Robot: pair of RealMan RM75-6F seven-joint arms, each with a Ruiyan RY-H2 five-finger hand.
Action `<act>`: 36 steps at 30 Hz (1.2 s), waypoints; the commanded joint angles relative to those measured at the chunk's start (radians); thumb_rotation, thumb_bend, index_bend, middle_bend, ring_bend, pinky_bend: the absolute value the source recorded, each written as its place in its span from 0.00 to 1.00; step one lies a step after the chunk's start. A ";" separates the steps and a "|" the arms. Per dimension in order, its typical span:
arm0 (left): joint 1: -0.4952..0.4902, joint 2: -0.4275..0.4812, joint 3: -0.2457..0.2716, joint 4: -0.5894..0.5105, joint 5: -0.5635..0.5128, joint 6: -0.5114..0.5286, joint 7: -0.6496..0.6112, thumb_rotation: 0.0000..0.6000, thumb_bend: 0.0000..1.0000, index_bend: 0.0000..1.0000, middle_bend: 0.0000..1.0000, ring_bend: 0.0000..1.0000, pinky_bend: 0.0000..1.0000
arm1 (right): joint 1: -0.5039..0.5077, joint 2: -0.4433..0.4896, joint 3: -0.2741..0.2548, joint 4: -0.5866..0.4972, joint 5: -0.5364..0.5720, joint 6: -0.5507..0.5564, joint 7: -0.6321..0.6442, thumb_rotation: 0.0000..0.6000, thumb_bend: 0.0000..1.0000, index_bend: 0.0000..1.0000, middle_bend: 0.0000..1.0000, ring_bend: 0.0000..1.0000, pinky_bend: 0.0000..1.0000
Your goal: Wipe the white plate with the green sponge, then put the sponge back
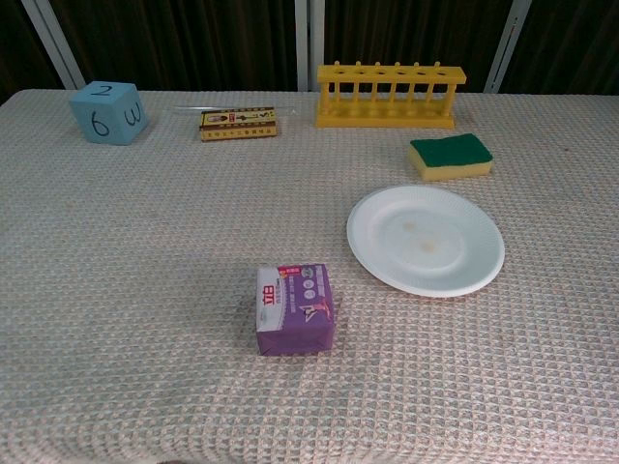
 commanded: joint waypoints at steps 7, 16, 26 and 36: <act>-0.010 0.002 -0.005 -0.006 -0.015 -0.022 0.012 1.00 0.09 0.14 0.09 0.10 0.15 | 0.059 -0.007 0.010 0.012 0.014 -0.092 0.004 1.00 0.07 0.00 0.12 0.00 0.03; -0.016 0.005 -0.012 -0.033 -0.014 -0.020 0.038 1.00 0.09 0.15 0.09 0.10 0.15 | 0.332 -0.056 0.103 0.138 0.081 -0.447 0.079 1.00 0.07 0.00 0.10 0.00 0.03; -0.012 0.019 -0.011 -0.066 -0.043 -0.033 0.068 1.00 0.09 0.15 0.09 0.10 0.15 | 0.620 -0.284 0.128 0.513 0.140 -0.803 0.117 1.00 0.07 0.00 0.10 0.00 0.04; -0.016 0.027 -0.016 -0.091 -0.067 -0.050 0.085 1.00 0.09 0.15 0.09 0.10 0.15 | 0.737 -0.425 0.082 0.722 0.114 -0.911 0.167 1.00 0.12 0.03 0.17 0.01 0.09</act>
